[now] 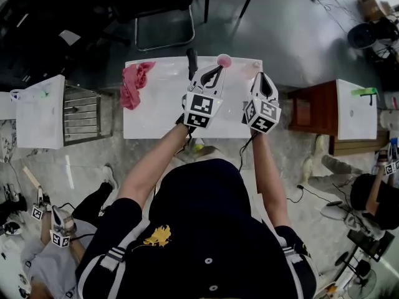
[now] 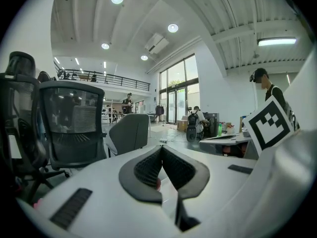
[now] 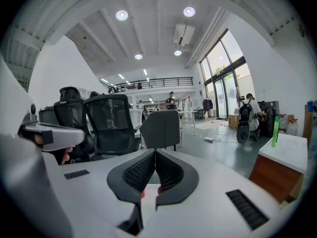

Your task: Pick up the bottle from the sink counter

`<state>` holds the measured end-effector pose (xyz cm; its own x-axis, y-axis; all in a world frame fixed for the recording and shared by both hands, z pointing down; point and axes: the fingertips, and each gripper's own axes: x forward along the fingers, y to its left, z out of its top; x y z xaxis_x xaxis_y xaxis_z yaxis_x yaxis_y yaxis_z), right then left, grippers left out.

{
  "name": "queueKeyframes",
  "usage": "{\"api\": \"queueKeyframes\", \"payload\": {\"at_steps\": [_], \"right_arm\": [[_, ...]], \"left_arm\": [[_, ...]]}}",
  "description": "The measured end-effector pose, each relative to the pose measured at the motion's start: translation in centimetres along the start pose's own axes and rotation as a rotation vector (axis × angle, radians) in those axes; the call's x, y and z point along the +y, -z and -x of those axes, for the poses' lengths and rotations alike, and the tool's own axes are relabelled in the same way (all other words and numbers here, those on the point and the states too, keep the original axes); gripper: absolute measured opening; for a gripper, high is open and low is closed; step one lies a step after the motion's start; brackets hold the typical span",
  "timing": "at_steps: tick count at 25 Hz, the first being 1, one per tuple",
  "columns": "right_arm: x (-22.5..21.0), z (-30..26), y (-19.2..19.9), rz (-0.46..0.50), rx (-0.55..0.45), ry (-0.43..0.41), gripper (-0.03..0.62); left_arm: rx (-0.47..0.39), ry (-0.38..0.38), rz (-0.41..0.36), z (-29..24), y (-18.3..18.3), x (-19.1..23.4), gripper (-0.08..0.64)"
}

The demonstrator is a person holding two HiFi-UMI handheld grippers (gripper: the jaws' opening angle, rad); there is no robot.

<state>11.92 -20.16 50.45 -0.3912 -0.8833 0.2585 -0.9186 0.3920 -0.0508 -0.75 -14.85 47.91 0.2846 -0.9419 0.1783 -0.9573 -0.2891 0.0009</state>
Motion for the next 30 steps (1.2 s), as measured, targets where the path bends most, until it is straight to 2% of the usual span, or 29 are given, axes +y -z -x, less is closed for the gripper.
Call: {"api": "queueKeyframes", "payload": {"at_steps": [4, 18, 30], "right_arm": [[-1.0, -1.1, 1.5, 0.023, 0.035, 0.042, 0.028], [-2.2, -4.6, 5.6, 0.061, 0.117, 0.045, 0.029], [-3.4, -5.9, 8.8, 0.051, 0.182, 0.065, 0.029]], "left_arm": [[0.017, 0.009, 0.006, -0.5, 0.6, -0.3, 0.018], [0.082, 0.008, 0.037, -1.5, 3.3, 0.7, 0.018], [0.109, 0.005, 0.065, -3.4, 5.0, 0.8, 0.018]]}}
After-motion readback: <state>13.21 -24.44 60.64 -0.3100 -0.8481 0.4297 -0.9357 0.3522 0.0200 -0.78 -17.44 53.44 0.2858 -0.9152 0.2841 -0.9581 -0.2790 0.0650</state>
